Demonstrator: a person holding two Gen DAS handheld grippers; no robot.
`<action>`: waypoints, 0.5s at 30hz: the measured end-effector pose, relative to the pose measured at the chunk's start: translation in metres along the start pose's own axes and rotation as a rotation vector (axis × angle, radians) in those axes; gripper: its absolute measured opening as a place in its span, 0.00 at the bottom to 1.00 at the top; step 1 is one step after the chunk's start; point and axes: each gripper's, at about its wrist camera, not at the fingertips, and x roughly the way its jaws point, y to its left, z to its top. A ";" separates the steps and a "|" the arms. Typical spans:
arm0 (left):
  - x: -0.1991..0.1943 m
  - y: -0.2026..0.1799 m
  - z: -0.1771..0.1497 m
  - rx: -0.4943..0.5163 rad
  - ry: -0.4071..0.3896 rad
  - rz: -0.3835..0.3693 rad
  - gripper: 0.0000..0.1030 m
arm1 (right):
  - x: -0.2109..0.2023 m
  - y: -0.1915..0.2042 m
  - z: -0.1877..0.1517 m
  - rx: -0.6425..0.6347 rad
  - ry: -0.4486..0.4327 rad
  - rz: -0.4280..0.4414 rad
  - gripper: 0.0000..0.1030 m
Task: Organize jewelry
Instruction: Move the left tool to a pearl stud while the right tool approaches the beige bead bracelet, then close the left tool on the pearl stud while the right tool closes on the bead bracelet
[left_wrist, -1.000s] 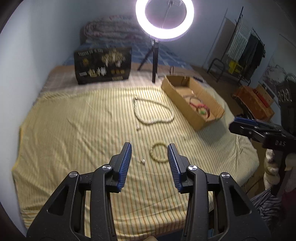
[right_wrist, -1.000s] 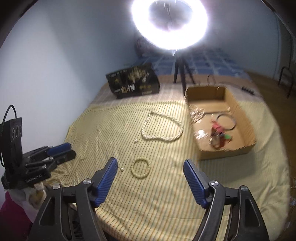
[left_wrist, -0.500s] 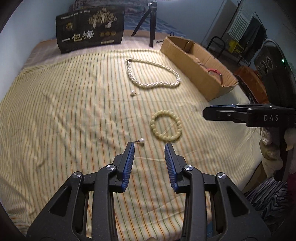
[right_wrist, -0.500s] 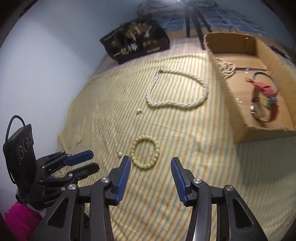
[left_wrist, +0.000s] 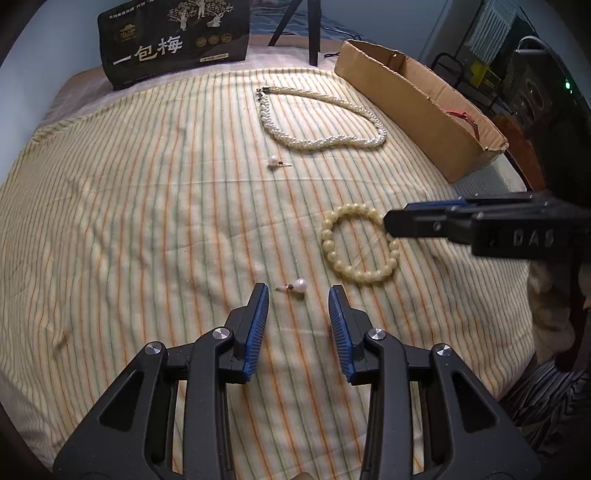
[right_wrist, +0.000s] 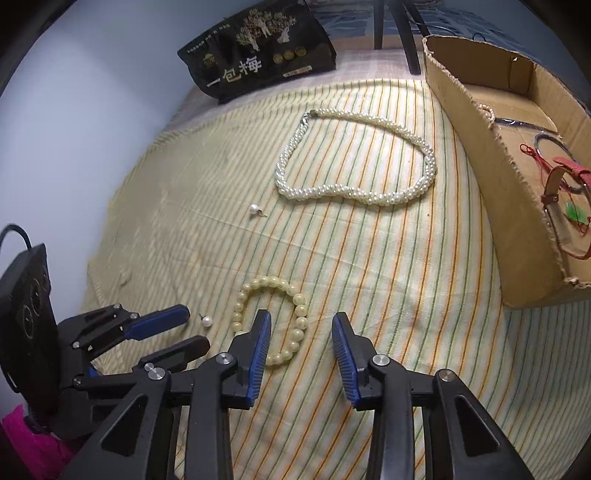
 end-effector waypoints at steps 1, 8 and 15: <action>0.001 -0.001 0.002 0.000 0.000 0.004 0.33 | 0.001 0.000 0.000 -0.003 0.000 -0.002 0.34; 0.009 0.002 0.003 -0.004 0.003 0.042 0.28 | 0.005 0.004 0.000 -0.020 -0.002 -0.023 0.33; 0.013 0.006 0.002 -0.018 0.004 0.041 0.21 | 0.010 0.012 -0.001 -0.057 -0.004 -0.053 0.32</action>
